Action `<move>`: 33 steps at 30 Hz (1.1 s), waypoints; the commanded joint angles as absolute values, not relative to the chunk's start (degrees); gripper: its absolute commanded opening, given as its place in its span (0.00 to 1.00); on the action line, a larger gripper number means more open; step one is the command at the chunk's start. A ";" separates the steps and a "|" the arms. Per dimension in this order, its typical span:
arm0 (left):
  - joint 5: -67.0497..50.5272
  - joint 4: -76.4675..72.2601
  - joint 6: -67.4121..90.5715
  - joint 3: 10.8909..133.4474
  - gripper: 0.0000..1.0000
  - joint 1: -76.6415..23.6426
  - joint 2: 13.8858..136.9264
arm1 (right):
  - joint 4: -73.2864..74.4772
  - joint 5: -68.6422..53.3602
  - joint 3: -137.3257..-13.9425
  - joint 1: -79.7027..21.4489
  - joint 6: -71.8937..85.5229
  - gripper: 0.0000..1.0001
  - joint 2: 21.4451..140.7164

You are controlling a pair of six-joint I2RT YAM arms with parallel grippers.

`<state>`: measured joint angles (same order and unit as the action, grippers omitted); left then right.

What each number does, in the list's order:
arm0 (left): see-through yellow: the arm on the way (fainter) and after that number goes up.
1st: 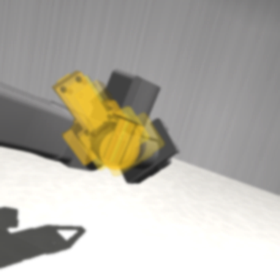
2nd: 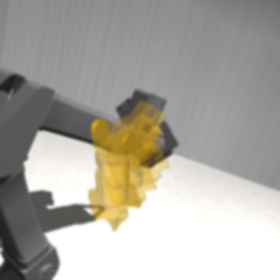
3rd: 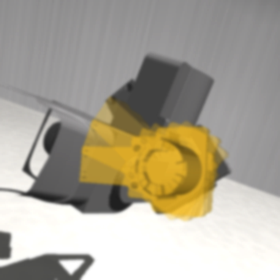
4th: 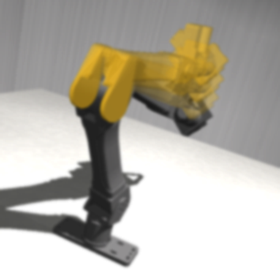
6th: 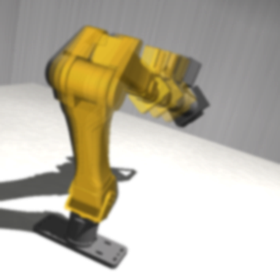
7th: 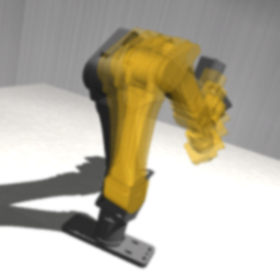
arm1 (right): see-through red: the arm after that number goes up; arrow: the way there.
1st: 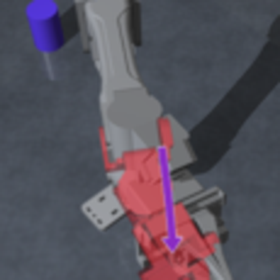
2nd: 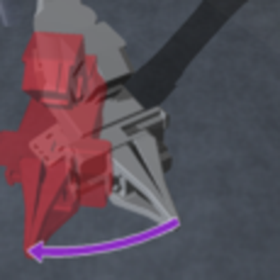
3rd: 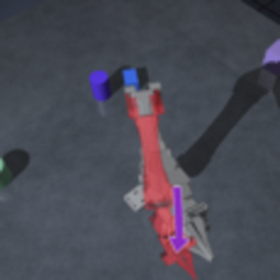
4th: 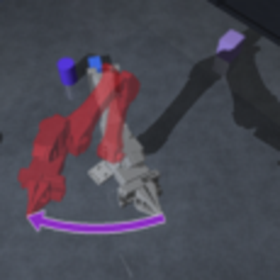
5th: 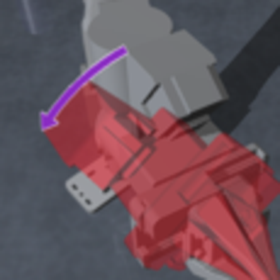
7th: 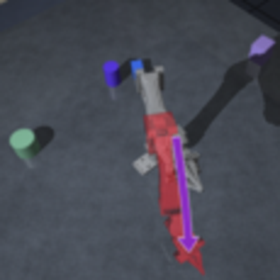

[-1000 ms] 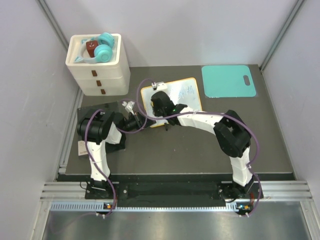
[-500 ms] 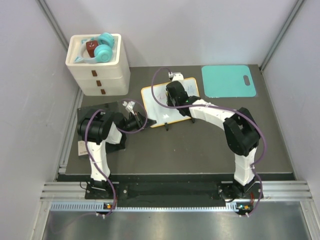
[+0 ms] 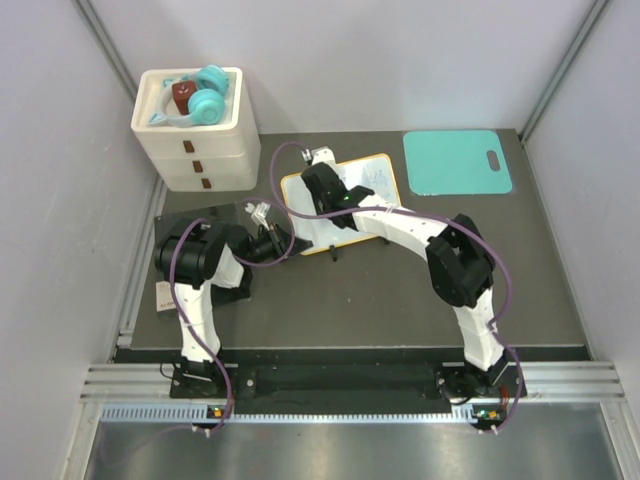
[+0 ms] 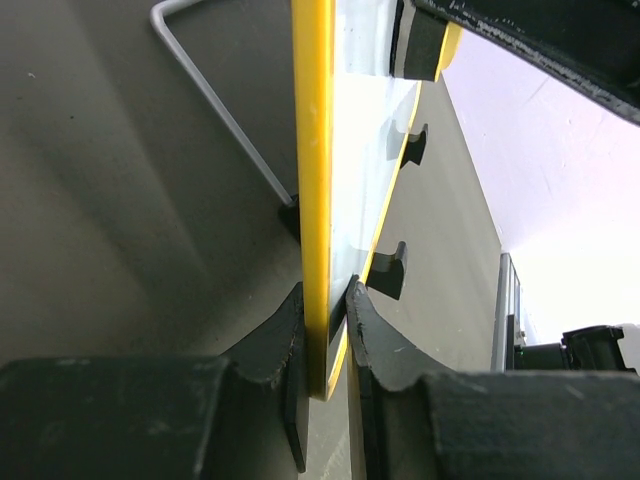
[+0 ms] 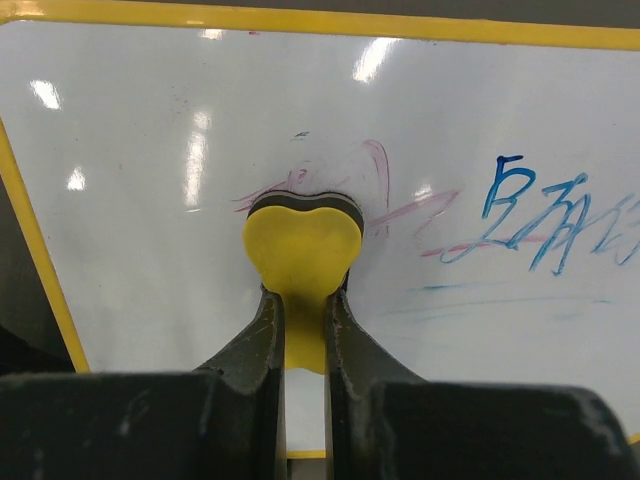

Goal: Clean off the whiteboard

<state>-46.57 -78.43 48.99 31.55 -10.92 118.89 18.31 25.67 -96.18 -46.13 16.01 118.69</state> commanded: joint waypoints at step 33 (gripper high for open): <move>-45.53 -82.18 44.12 30.50 0.00 -12.39 116.81 | 25.13 16.09 -99.65 -43.14 9.85 0.00 121.81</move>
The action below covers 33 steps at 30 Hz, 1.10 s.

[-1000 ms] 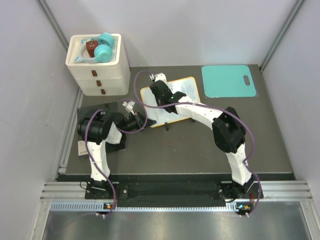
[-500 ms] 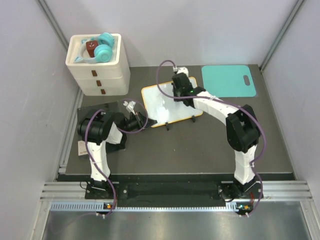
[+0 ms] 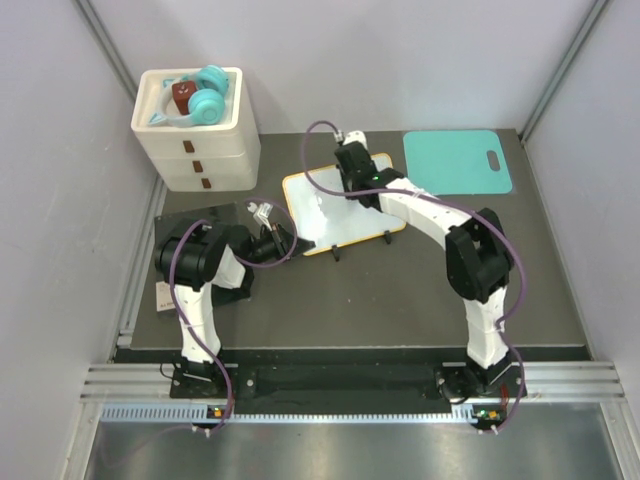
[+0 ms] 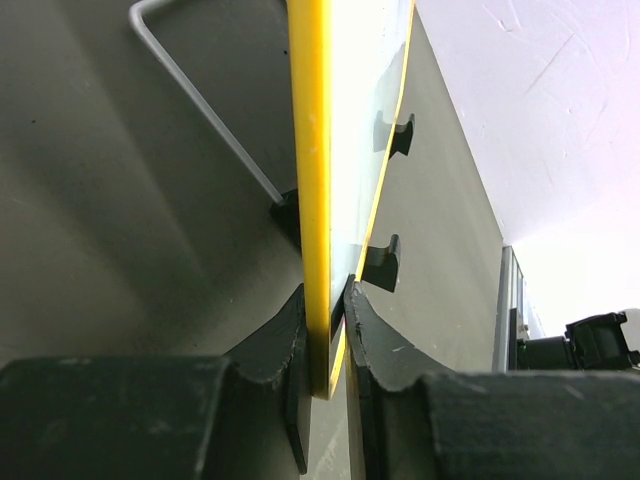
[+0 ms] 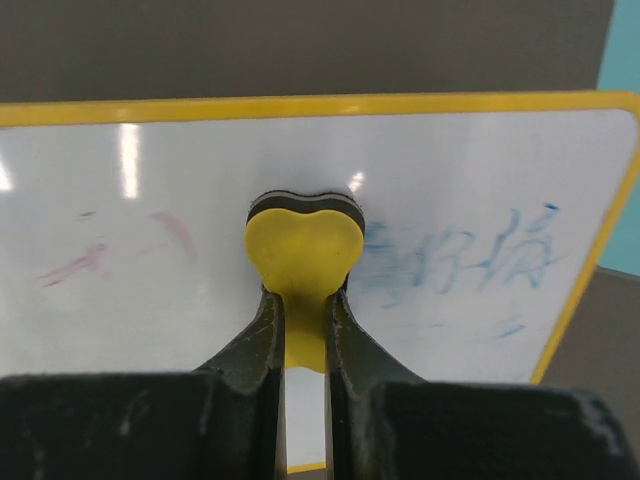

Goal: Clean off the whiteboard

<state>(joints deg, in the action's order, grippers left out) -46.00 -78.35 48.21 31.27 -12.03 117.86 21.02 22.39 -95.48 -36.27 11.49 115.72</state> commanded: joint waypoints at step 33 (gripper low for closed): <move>-45.35 -81.30 43.42 30.59 0.00 -12.66 116.28 | 29.18 22.51 -98.70 -30.06 11.69 0.00 122.43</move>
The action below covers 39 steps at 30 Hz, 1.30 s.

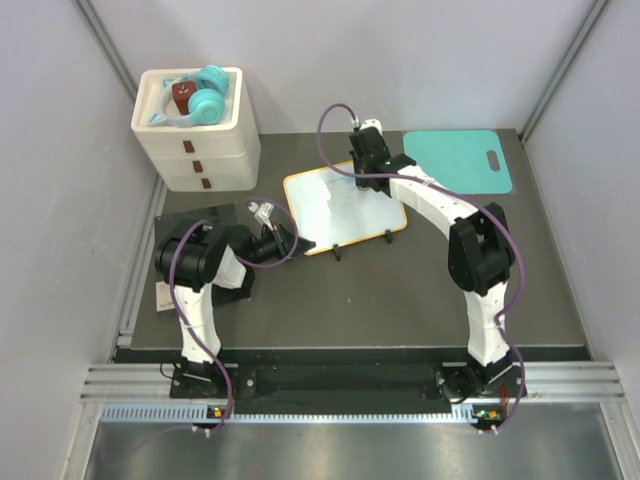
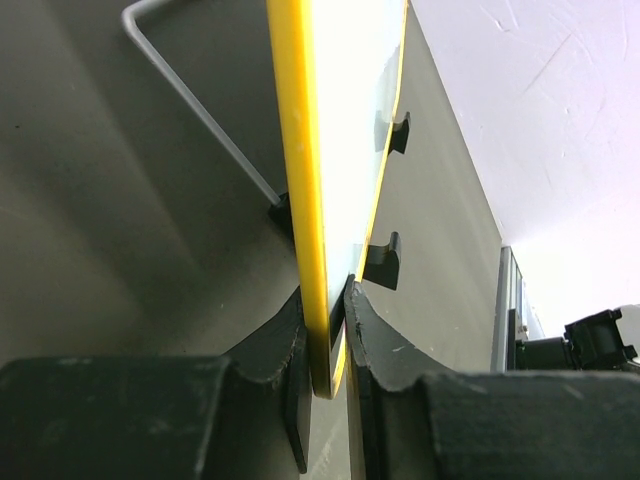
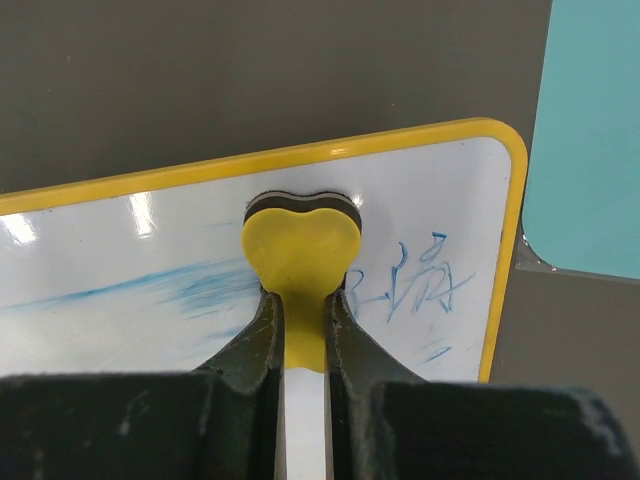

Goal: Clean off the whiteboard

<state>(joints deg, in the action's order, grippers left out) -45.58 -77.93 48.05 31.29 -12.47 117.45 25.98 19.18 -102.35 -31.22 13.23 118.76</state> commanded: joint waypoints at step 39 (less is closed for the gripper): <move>-45.26 -81.56 43.42 30.32 0.00 -12.74 116.10 | 26.54 13.27 -89.91 -24.78 16.00 0.00 118.91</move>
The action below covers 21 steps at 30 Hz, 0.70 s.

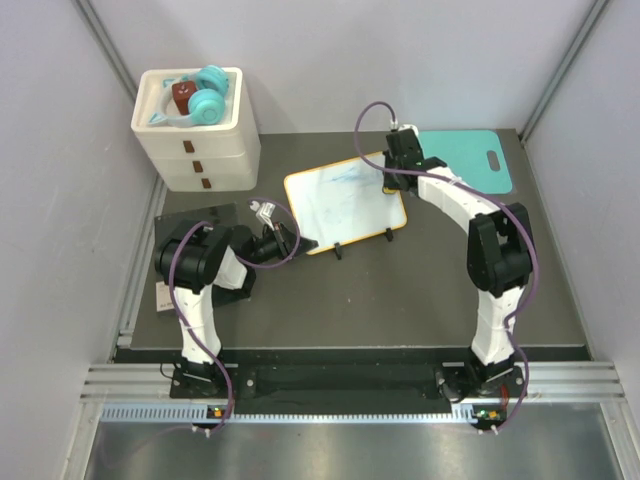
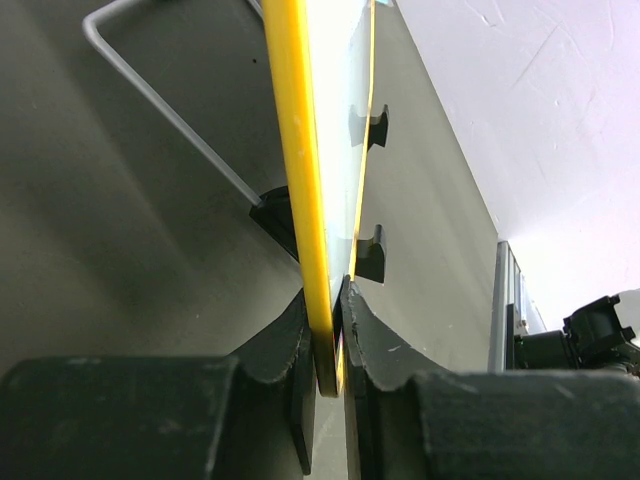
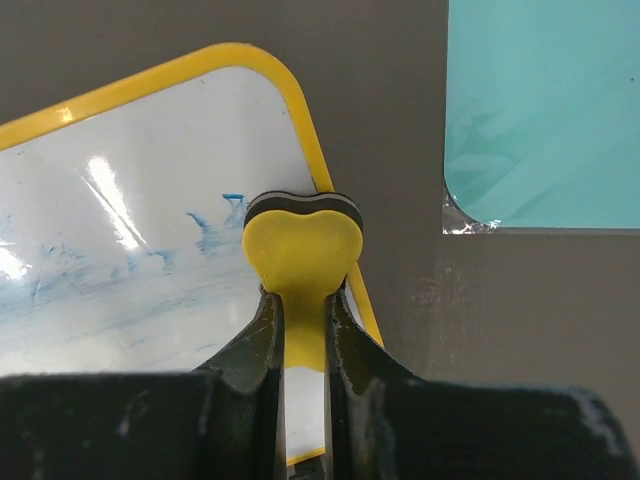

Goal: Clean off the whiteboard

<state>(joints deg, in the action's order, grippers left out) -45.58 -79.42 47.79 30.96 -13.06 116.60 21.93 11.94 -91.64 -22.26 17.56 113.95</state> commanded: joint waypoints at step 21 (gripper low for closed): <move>-45.26 -81.47 43.24 30.50 0.00 -12.83 116.28 | 26.28 8.79 -93.16 -49.30 16.43 0.00 125.58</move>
